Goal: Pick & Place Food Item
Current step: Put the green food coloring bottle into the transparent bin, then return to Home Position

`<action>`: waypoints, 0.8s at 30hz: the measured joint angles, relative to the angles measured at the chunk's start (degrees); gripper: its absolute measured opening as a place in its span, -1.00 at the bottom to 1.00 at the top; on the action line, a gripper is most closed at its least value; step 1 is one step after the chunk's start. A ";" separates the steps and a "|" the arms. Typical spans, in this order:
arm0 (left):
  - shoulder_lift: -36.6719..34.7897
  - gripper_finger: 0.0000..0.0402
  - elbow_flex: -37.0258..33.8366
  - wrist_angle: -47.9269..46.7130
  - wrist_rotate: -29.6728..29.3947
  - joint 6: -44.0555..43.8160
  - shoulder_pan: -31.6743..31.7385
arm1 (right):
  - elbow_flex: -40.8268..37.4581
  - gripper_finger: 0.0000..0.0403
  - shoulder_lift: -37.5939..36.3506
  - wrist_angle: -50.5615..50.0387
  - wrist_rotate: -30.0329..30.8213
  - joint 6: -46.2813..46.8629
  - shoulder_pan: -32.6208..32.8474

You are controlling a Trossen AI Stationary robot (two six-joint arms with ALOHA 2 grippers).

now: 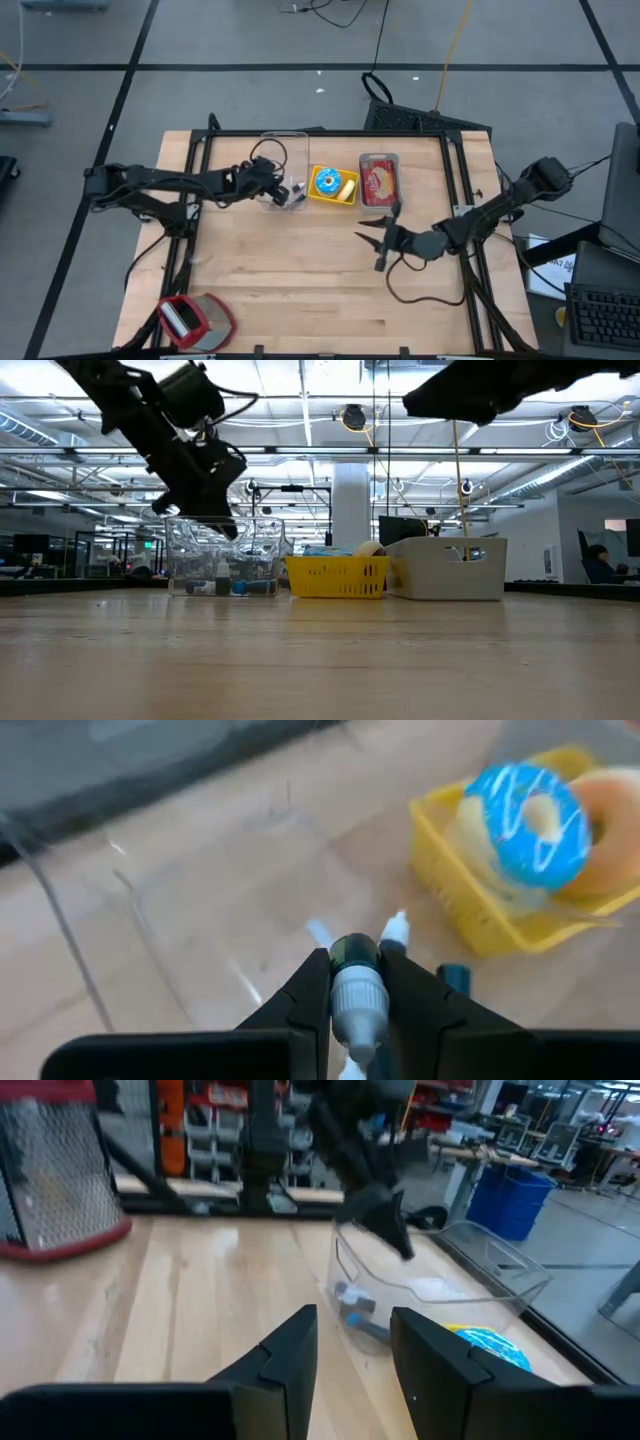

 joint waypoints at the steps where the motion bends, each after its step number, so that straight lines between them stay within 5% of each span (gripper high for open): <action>1: 0.95 -0.68 0.01 0.10 0.96 -0.15 0.56 | -1.28 -0.42 -0.44 2.24 0.01 -0.06 -0.02; 6: 4.17 -0.63 0.02 -0.03 2.67 -1.66 2.40 | -7.16 -0.42 -2.17 12.29 -0.03 -0.98 0.00; 14: 4.40 -0.22 0.02 1.14 3.25 -2.71 2.52 | -11.68 -0.42 -5.65 16.22 0.01 -1.08 -0.02; 24: 1.06 0.02 0.07 0.46 21.86 4.15 3.01 | -13.37 -0.42 -9.11 17.29 0.01 -1.08 0.00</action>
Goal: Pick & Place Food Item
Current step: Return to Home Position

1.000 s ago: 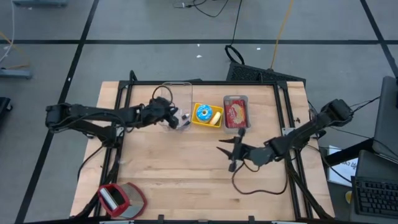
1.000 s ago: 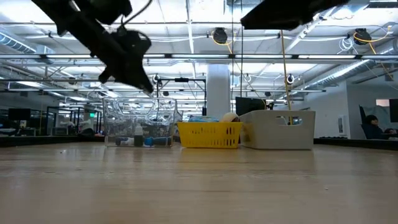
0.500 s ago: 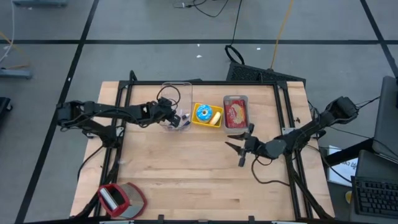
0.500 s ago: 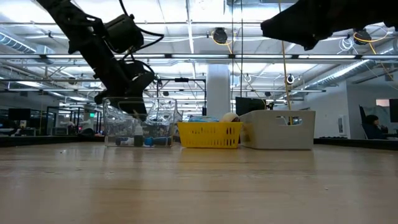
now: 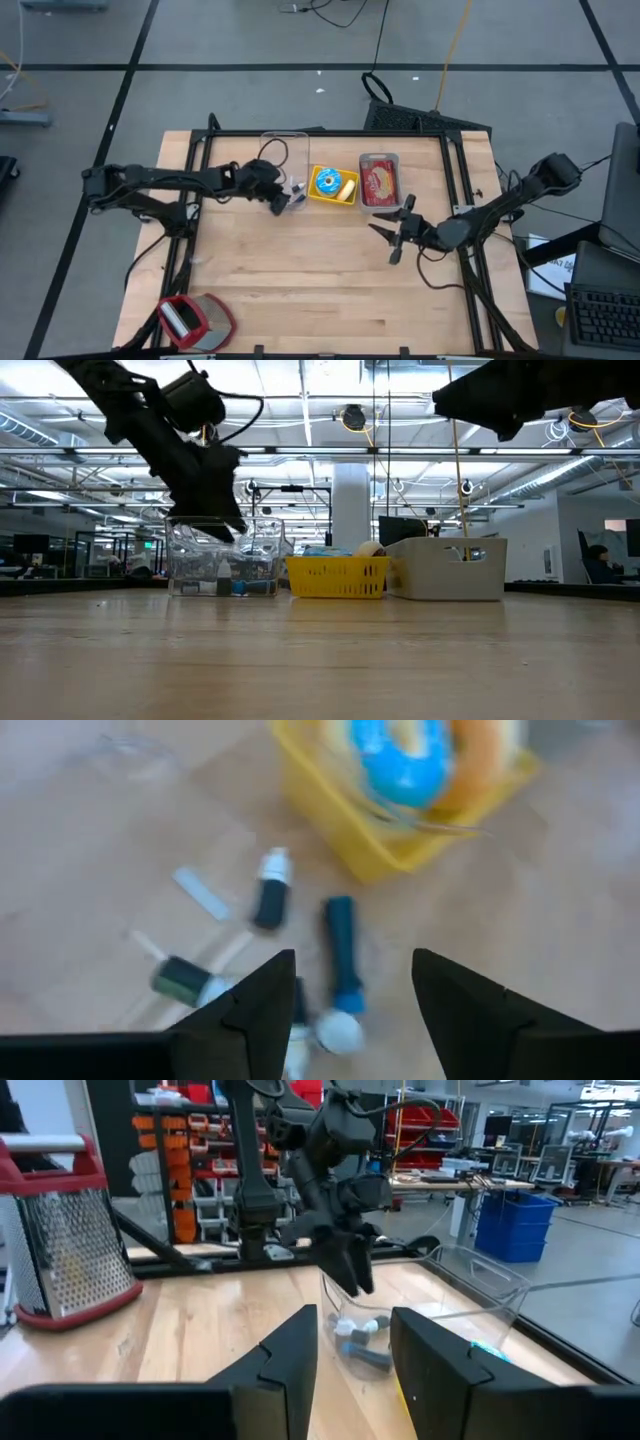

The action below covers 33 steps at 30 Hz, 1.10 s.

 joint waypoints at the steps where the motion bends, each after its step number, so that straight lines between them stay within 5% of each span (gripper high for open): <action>1: -1.47 0.03 0.00 -0.97 1.90 0.61 0.01 | 0.00 -0.42 -0.42 0.02 0.00 0.00 0.14; 8: -17.95 0.04 -0.04 -12.13 10.77 6.43 -0.70 | -0.02 -0.42 -5.08 -5.90 0.02 -2.41 2.40; 14: -36.04 0.04 -0.29 -23.02 7.18 10.85 -2.70 | -0.02 -0.42 -10.20 -8.45 0.03 -7.95 5.00; 17: -43.77 0.04 -2.68 -22.72 1.08 10.65 -4.56 | 0.00 -0.42 -12.22 -12.00 0.98 -15.34 5.23; 24: -55.59 0.04 -16.36 -14.33 1.02 14.69 -8.94 | -0.02 -0.42 -14.10 -27.01 -1.43 -1.91 5.14; 33: -68.09 0.04 -25.19 -10.40 2.79 16.27 -10.99 | -1.79 -0.42 -20.15 -27.41 -7.71 3.49 4.72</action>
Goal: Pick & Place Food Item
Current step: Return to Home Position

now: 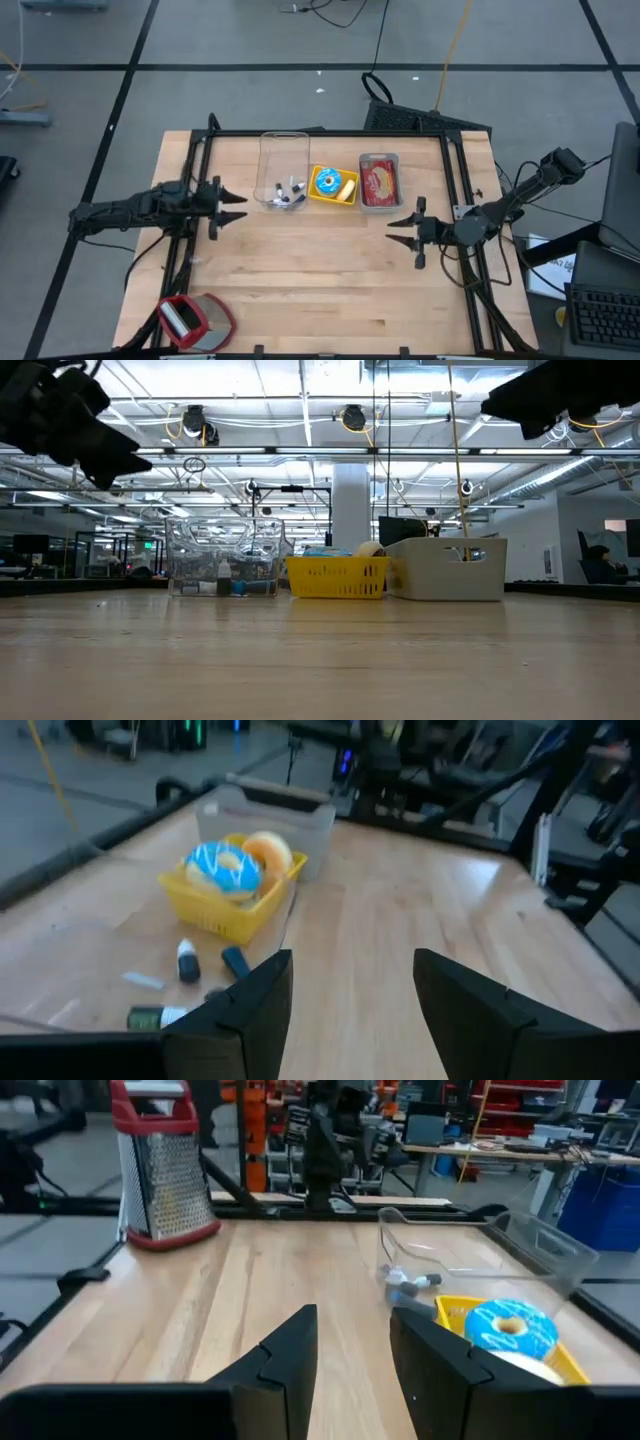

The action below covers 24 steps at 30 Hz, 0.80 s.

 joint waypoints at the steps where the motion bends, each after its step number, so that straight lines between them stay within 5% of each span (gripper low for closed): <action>1: -1.43 0.04 -0.01 -0.28 0.02 0.34 0.00 | -1.37 -0.42 -0.84 1.15 0.02 0.45 -0.01; 10: -6.47 0.04 -0.63 3.68 0.11 2.92 -0.09 | -16.85 -0.42 -10.82 24.29 0.35 -2.63 -0.04; 17: -6.54 0.04 -8.03 16.38 4.97 3.42 -0.15 | -20.42 -0.42 -17.54 25.85 -0.06 -2.31 -0.39; 24: -6.45 0.04 -10.44 18.17 5.05 3.38 -0.17 | -20.82 -0.42 -17.92 20.06 -1.47 -1.79 -0.92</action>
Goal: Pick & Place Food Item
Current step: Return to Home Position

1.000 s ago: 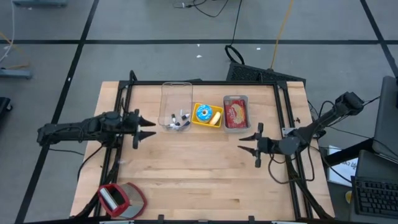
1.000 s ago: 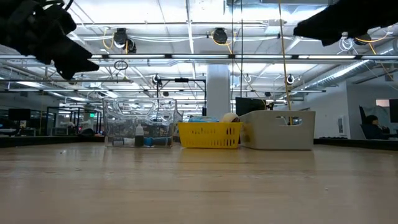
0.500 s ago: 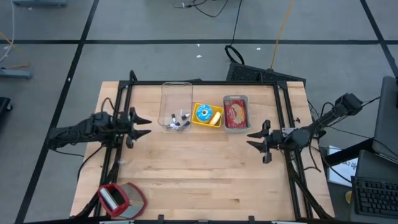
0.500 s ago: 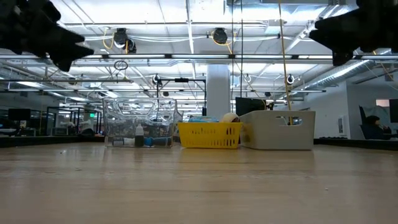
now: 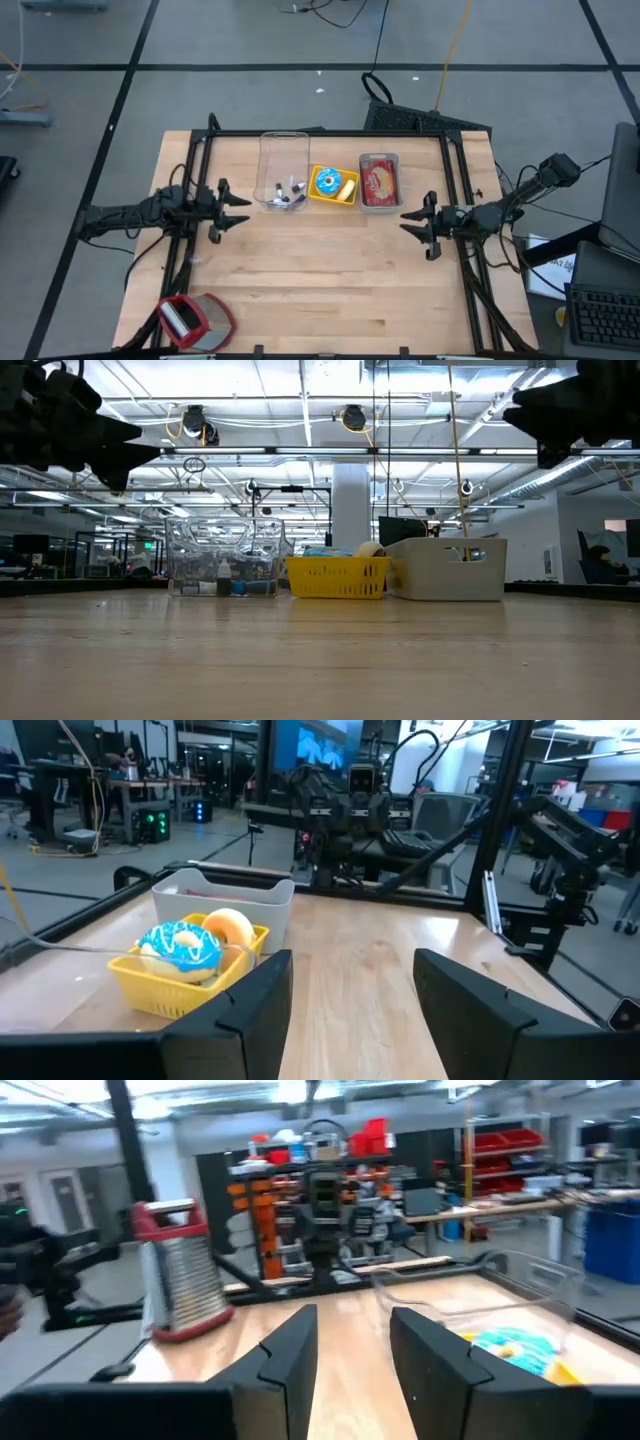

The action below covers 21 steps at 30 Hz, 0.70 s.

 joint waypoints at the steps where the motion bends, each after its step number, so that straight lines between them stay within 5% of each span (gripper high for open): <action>1: 0.00 0.04 0.00 0.04 -0.02 -0.02 0.00 | -0.26 -0.42 0.00 -0.33 -0.05 0.47 -0.68; 5: -0.02 0.04 0.00 0.04 0.00 -0.02 -0.04 | -0.81 -0.42 -0.06 -1.21 -1.09 3.51 -5.75; 11: -0.02 0.04 0.00 0.02 -0.04 0.41 -0.04 | -0.82 -0.42 -4.10 -1.94 -12.69 1.63 -14.18; 21: -0.02 0.04 0.00 0.00 -0.08 0.42 -0.04 | -0.87 -0.42 -23.84 -28.20 -15.14 3.53 -18.89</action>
